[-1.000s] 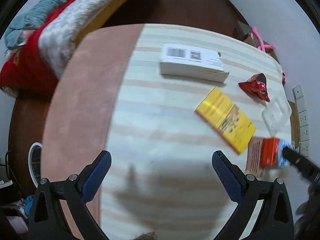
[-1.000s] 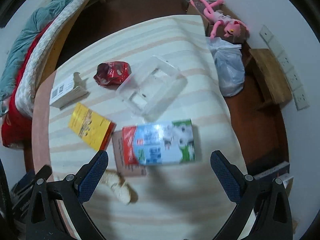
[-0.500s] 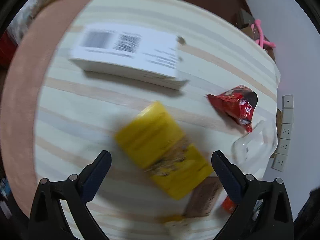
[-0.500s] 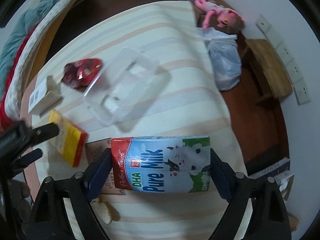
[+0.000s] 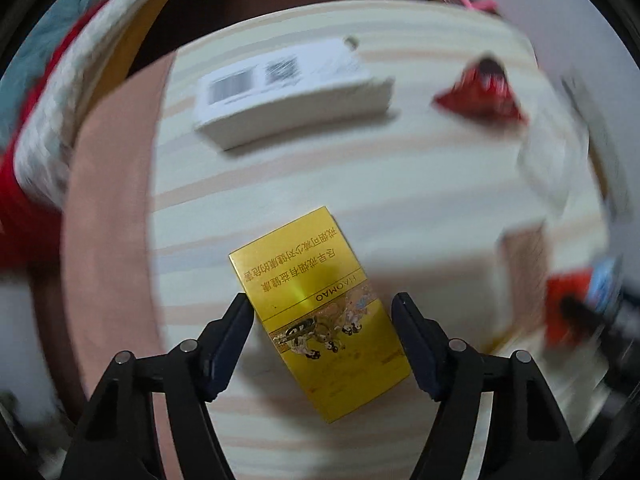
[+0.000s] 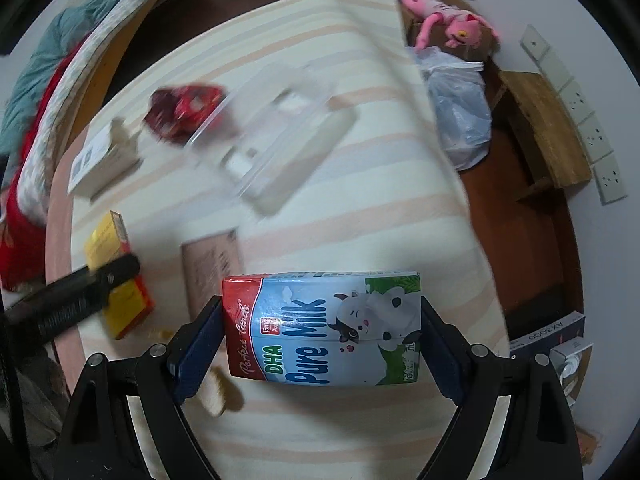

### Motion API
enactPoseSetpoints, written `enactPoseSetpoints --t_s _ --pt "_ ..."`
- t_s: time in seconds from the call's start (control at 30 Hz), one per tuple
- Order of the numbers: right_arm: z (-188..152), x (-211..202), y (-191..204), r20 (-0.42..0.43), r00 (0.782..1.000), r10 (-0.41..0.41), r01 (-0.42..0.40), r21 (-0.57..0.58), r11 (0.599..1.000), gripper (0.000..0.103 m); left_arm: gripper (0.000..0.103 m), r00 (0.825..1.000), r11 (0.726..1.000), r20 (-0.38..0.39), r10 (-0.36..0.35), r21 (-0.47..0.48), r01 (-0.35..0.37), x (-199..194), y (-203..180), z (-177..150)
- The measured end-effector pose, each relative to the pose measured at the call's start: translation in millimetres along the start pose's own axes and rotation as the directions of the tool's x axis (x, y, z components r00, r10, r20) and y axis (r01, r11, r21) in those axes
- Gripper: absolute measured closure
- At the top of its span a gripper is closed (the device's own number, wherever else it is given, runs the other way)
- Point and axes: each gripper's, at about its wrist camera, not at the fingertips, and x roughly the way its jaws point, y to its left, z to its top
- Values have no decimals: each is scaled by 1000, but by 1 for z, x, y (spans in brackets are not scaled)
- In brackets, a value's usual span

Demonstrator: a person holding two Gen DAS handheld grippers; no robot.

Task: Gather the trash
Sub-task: 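Grasp the Pure Milk carton with the right tool while the left tool grasps the yellow box, then carry the milk carton and yellow box toward the bin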

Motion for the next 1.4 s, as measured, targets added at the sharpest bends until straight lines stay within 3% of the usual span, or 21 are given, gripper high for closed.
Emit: enactPoseSetpoints --t_s 0.07,0.13,0.2,0.23,0.37,0.43,0.5,0.57,0.7,0.8,0.97,1.23,1.4 --pt "-3 1 10 -14 1000 16 -16 -24 1000 11 34 1000 1000 -19 -5 12 5 1 15 -14" --pt "-5 3 20 -24 1000 -3 2 -52 999 10 32 997 998 -55 -49 -36 47 7 27 -21" --pt "-5 5 26 -33 999 20 -22 -62 998 0 33 993 988 -43 -114 -113 108 8 40 -26" --pt "-6 5 28 -35 999 23 -25 -60 998 0 33 992 985 -27 -120 -127 116 7 41 -27" --pt "-9 3 39 -23 999 -33 30 -105 994 0 33 996 982 11 -88 -166 88 5 36 -35" --pt "-11 4 43 -19 998 -61 58 -108 992 0 43 996 980 37 -77 -181 83 1 33 -39" --pt "-11 6 39 -19 997 -80 79 -74 994 0 43 997 980 44 -61 -187 68 -5 39 -57" --pt "-12 5 37 -6 996 -87 86 -57 995 11 44 997 977 54 -54 -202 64 -6 36 -61" --pt "-20 -7 37 36 997 -75 76 -45 996 11 44 994 980 109 5 -198 17 -24 46 -82" --pt "-25 -24 37 84 994 -70 75 -52 996 11 45 987 979 163 11 -202 22 -45 42 -91" --pt "-46 -59 51 175 984 -32 49 -90 995 12 45 955 985 289 74 -171 -25 -99 42 -107" --pt "-90 -117 91 237 964 121 -86 -154 984 12 45 903 975 428 45 -217 55 -159 100 -132" --pt "-113 -147 133 252 944 211 -157 -216 964 12 46 860 961 507 58 -263 90 -196 142 -162"
